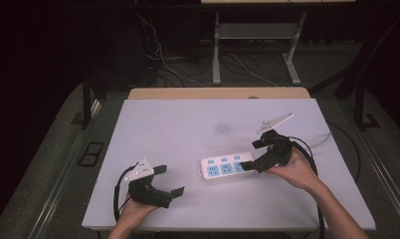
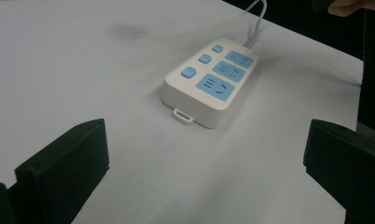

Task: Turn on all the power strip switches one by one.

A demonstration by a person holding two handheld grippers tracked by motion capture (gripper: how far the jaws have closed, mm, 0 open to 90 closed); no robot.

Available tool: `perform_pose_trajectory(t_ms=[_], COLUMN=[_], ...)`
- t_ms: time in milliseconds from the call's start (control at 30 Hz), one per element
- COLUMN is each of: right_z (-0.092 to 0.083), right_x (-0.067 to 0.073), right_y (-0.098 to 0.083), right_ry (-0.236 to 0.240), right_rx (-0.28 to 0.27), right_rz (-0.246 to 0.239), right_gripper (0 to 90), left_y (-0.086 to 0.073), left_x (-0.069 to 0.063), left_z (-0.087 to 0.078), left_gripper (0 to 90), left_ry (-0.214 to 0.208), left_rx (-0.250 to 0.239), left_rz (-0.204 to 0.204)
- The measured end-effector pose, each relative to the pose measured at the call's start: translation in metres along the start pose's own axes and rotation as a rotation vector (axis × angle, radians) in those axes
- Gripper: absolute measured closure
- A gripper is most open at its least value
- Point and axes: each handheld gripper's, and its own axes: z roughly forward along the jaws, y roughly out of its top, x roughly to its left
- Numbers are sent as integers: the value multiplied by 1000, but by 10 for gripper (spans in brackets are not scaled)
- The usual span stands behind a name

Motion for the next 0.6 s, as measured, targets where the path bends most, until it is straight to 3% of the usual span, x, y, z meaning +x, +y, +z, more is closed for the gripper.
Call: perform_pose_trajectory(t_ms=[600], right_z=[21], right_x=[-13], right_y=[7], right_ry=[6], right_rx=[36], right_rz=[-3], right_gripper=[27], left_y=[0], left_x=[0], left_z=[0], left_gripper=[0], left_ry=[-9], left_rx=[0], left_rz=[10])
